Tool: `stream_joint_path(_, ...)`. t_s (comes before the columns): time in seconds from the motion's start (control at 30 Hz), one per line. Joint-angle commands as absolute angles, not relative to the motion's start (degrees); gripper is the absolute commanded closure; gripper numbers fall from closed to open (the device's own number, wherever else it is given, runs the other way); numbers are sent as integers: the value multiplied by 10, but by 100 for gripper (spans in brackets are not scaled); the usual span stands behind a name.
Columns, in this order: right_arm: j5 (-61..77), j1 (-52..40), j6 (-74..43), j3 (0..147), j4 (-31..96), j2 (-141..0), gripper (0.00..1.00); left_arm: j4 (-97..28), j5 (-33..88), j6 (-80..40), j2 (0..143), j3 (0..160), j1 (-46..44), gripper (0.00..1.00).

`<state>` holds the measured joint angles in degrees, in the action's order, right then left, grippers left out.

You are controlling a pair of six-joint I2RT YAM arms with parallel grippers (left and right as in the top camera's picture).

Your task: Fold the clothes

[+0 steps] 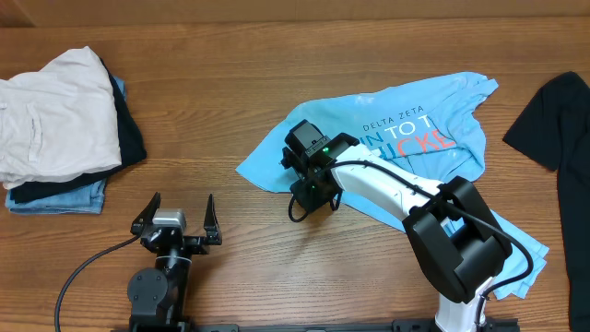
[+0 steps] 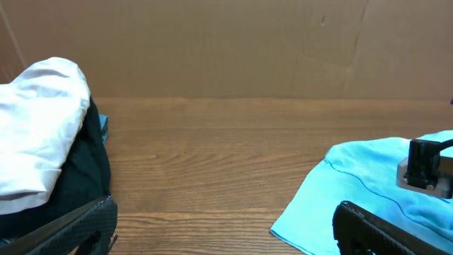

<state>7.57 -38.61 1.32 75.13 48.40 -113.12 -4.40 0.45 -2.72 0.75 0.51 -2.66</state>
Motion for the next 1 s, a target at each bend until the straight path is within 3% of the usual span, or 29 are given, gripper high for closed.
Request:
stream_joint_path(0.0, 84, -385, 16, 766, 472, -1133, 96, -44, 9, -15, 3, 3, -30, 0)
stream_joint_path(0.97, 46, -386, 18, 764, 448, -1155, 96, -44, 9, -15, 3, 3, -30, 0)
